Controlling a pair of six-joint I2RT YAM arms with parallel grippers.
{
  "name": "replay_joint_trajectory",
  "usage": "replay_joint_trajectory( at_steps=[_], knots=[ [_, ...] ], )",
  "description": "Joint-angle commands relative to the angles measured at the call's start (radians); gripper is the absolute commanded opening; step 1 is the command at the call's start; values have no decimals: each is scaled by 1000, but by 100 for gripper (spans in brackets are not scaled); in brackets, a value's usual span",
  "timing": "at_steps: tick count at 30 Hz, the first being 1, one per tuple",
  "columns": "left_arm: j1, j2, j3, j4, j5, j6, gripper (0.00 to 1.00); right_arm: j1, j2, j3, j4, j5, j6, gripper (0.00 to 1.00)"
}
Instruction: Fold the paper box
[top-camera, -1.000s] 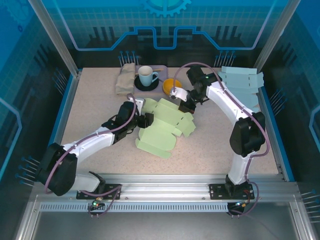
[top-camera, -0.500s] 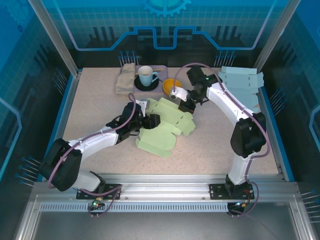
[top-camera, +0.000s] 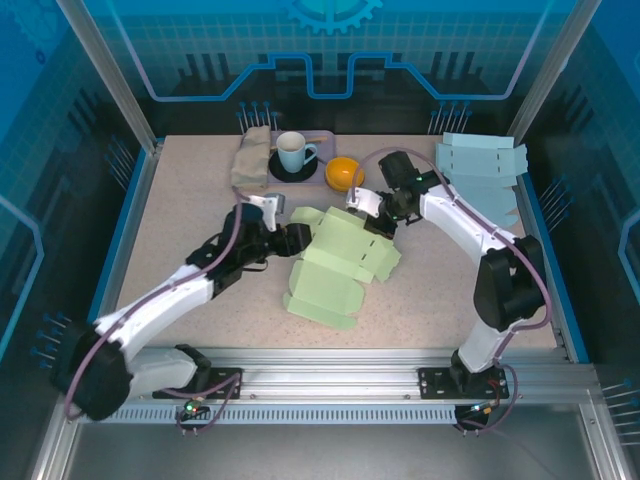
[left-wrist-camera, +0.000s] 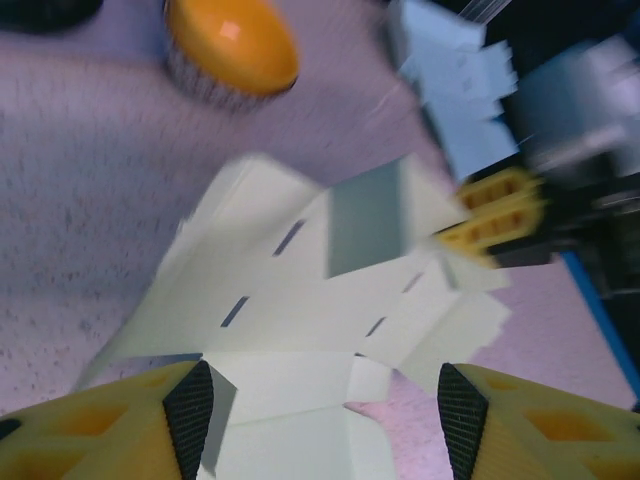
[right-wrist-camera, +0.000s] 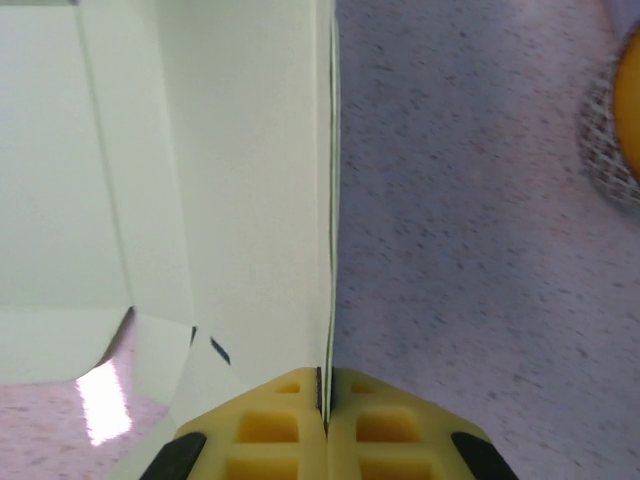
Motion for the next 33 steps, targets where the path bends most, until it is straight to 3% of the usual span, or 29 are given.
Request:
replay_joint_trajectory(
  at_steps=[1,6,12,19,25,33],
  knots=[
    [17,-134,17,-132,-56,60,65,46,-71,-61,173,147,-91,0],
    [54,-249,-45,-226,-195,73,63,128,-138,-178,348,241,-307,0],
    [91,-289,-144,-216,-307,-17,55,176,-215,-314,590,296,-481,0],
    [89,-264,-306,-29,-248,-41,50,202,-262,-464,786,324,-556,0],
    [89,-203,-382,110,-236,-21,47,202,-244,-475,728,269,-534,0],
    [60,-71,-380,208,-140,72,49,198,-173,-436,680,258,-557,0]
  ],
)
